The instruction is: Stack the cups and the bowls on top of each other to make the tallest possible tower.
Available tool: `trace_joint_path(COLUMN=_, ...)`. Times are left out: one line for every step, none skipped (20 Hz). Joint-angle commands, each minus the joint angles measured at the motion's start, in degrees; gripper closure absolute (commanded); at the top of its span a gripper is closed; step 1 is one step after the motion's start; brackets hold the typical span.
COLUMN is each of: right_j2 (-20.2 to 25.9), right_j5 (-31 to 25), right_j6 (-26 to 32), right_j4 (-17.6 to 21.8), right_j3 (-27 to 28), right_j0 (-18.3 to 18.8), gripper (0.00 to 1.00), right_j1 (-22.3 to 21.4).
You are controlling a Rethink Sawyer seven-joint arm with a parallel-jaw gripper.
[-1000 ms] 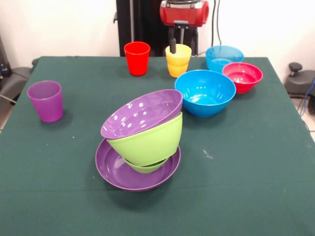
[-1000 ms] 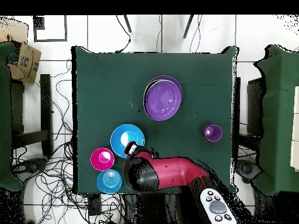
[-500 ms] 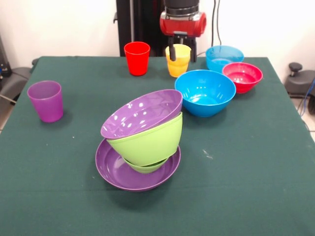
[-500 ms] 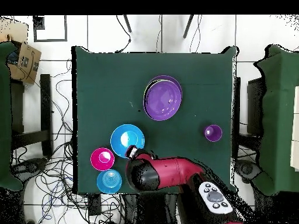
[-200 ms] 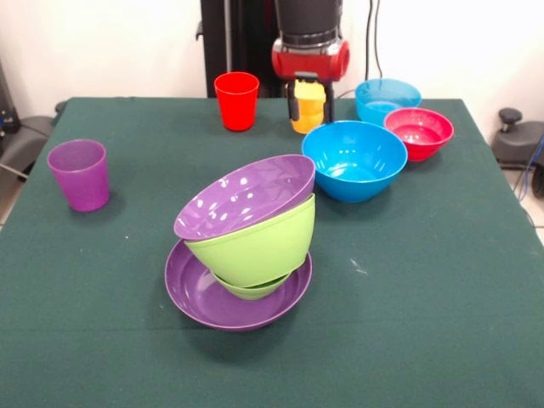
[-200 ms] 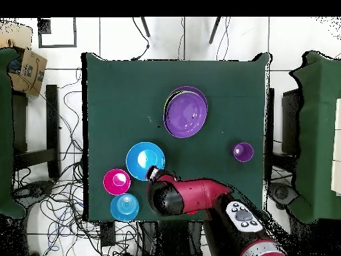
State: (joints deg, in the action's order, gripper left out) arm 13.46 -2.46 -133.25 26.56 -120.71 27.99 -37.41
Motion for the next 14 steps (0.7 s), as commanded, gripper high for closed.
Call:
trace_joint_path(right_j2=0.2, right_j5=1.8, right_j6=0.4, right_j4=4.2, right_j3=6.6, right_j0=0.1, gripper=0.0, right_j1=4.6)
trace_joint_path(right_j2=0.2, right_j5=1.8, right_j6=0.3, right_j4=4.2, right_j3=6.6, right_j0=0.1, gripper=0.0, right_j1=4.6)
trace_joint_path(right_j2=0.4, right_j5=1.6, right_j6=0.2, right_j4=4.0, right_j3=6.4, right_j0=0.1, gripper=0.0, right_j1=4.1)
trace_joint_path(right_j2=0.6, right_j5=1.2, right_j6=0.1, right_j4=3.7, right_j3=6.2, right_j0=0.1, gripper=0.0, right_j1=3.7)
trace_joint_path(right_j2=0.9, right_j5=0.6, right_j6=0.2, right_j4=3.5, right_j3=6.2, right_j0=0.2, gripper=0.0, right_j1=3.4)
trace_joint_path(right_j2=1.0, right_j5=0.2, right_j6=0.1, right_j4=3.2, right_j3=6.3, right_j0=0.2, gripper=0.0, right_j1=3.1)
trace_joint_path(right_j2=1.0, right_j5=-0.2, right_j6=0.0, right_j4=2.9, right_j3=6.3, right_j0=0.2, gripper=0.0, right_j1=2.8)
trace_joint_path(right_j2=0.7, right_j5=-0.5, right_j6=-0.2, right_j4=2.6, right_j3=6.4, right_j0=-0.1, gripper=0.0, right_j1=2.7)
trace_joint_path(right_j2=0.5, right_j5=-0.6, right_j6=-0.3, right_j4=2.5, right_j3=6.4, right_j0=-0.3, gripper=0.0, right_j1=2.5)
trace_joint_path(right_j2=0.3, right_j5=-0.6, right_j6=-0.4, right_j4=2.3, right_j3=6.7, right_j0=-0.7, gripper=0.0, right_j1=2.6)
trace_joint_path(right_j2=0.2, right_j5=-0.7, right_j6=-0.6, right_j4=2.2, right_j3=6.7, right_j0=-0.9, gripper=0.0, right_j1=2.5)
trace_joint_path(right_j2=0.2, right_j5=-0.7, right_j6=-0.6, right_j4=2.1, right_j3=7.0, right_j0=-1.0, gripper=0.0, right_j1=2.6)
trace_joint_path(right_j2=0.0, right_j5=-0.6, right_j6=-0.7, right_j4=2.0, right_j3=7.0, right_j0=-1.2, gripper=0.0, right_j1=2.4)
trace_joint_path(right_j2=0.0, right_j5=-0.3, right_j6=-0.7, right_j4=2.1, right_j3=7.2, right_j0=-1.3, gripper=0.0, right_j1=2.6)
